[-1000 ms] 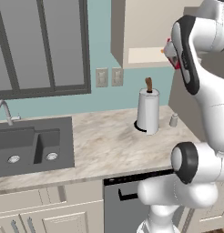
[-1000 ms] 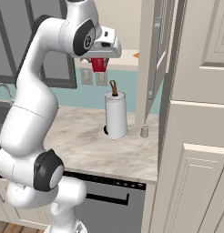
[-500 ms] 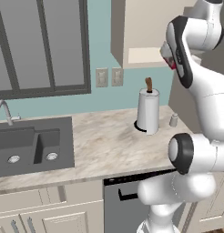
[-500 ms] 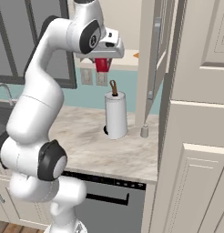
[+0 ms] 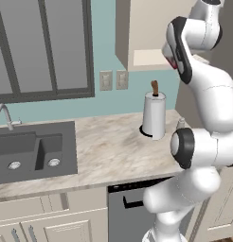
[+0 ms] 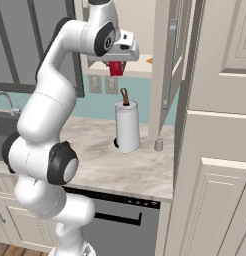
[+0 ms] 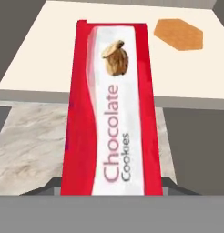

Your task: Pick the cereal and boxed food from the counter and place them in the cabinets closest to them.

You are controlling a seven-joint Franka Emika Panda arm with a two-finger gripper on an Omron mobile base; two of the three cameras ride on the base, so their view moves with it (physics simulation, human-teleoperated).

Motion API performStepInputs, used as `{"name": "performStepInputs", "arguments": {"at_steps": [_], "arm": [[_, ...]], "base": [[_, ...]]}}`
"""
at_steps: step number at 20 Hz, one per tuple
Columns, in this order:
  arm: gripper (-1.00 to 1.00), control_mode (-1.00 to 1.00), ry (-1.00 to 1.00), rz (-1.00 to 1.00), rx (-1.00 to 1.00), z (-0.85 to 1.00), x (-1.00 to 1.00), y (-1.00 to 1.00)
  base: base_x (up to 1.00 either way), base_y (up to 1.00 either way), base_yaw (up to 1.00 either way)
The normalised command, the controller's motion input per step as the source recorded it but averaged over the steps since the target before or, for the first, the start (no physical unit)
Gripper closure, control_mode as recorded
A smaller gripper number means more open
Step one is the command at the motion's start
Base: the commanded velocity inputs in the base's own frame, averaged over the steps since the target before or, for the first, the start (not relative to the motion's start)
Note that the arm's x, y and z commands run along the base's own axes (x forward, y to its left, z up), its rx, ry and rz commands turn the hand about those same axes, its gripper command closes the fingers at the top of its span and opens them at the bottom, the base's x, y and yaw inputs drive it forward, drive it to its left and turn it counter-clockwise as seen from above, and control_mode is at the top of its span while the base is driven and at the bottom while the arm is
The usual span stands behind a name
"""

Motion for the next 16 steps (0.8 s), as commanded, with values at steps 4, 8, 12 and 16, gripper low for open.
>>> {"name": "performStepInputs", "arguments": {"at_steps": [4,8,12,16], "arm": [[1.0,-1.0,0.01,0.0,0.0,-0.04,0.35,-0.03],[1.0,-1.0,0.0,0.0,0.0,-0.05,0.39,-0.06],[1.0,-1.0,0.0,0.0,0.0,-0.06,0.42,-0.07],[1.0,-1.0,0.0,0.0,0.0,-0.03,0.54,-0.06]], "base": [[0.0,0.0,0.0],[0.0,0.0,0.0],[0.0,0.0,0.0],[0.0,0.0,0.0]]}}
